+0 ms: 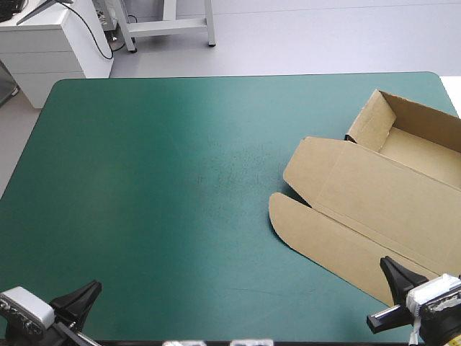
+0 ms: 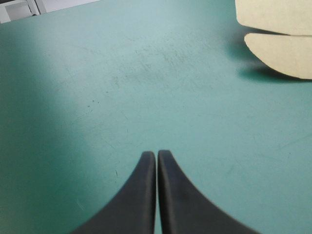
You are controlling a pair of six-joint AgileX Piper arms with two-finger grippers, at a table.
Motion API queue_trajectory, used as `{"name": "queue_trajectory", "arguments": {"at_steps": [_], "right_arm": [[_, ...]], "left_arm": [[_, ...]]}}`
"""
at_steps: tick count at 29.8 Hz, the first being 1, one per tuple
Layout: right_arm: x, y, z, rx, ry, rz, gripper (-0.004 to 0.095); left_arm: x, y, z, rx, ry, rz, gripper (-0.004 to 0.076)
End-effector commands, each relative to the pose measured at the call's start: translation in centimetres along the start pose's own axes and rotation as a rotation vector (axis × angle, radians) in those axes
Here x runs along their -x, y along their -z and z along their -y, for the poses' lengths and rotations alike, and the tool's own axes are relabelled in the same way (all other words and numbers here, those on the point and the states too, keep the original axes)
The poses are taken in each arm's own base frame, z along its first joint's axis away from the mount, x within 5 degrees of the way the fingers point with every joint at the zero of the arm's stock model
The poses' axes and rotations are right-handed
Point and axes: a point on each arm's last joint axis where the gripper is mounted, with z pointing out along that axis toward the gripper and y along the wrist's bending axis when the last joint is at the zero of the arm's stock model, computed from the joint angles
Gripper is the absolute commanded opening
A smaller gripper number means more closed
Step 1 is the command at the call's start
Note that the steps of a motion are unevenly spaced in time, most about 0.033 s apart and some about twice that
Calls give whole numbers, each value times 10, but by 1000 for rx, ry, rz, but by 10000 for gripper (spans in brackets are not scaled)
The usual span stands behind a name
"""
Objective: Fold the box
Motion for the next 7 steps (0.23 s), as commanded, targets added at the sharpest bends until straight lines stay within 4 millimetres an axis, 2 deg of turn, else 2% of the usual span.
{"name": "queue_trajectory", "arguments": {"at_steps": [1, 7], "right_arm": [[13, 2, 1, -9, 8, 81, -21], [13, 2, 1, -9, 8, 81, -21]], "left_arm": [[13, 6, 0, 4, 7, 122, -8], [12, 6, 0, 6, 5, 117, -8]]}}
